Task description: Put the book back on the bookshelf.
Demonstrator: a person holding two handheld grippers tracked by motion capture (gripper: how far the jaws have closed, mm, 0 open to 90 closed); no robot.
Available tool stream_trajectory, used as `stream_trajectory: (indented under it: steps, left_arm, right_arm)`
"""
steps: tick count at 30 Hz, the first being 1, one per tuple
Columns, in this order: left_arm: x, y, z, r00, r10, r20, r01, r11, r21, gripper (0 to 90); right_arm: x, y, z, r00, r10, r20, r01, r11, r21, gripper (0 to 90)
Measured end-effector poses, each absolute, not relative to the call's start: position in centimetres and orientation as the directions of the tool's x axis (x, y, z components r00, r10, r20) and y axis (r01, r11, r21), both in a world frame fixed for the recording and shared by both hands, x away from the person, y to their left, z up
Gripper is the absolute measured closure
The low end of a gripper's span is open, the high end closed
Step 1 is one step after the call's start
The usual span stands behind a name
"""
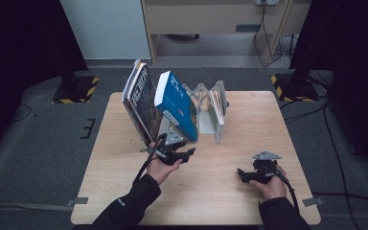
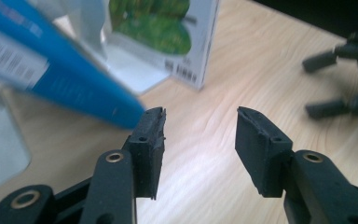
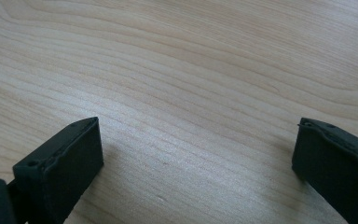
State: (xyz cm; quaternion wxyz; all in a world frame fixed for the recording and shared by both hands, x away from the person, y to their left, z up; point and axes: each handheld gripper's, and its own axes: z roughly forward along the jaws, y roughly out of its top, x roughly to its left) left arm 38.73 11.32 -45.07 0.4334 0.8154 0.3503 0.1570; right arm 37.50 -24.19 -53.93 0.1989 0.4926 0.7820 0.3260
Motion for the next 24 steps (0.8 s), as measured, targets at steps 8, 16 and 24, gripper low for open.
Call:
stream_trajectory:
  steps: [8, 16, 24]
  left_arm:
    - [37.2, 15.0, -46.7, 0.683, 0.728, -0.059, 0.481, -0.388, 0.786, 47.9]
    - [36.0, 18.9, -48.5, 0.624, 0.774, -0.109, 0.567, -0.352, 0.745, 39.7]
    - [36.2, 21.7, -50.1, 0.571, 0.815, -0.104, 0.629, -0.352, 0.693, 29.0]
  right_arm:
    - [37.5, -24.2, -53.9, -0.436, 0.900, 0.010, 0.641, 0.302, 0.706, 1.9]
    - [37.5, -24.2, -53.9, -0.435, 0.900, 0.010, 0.641, 0.302, 0.706, 2.1]
    - [37.2, -24.9, -53.2, -0.399, 0.917, 0.007, 0.655, 0.280, 0.701, 16.3]
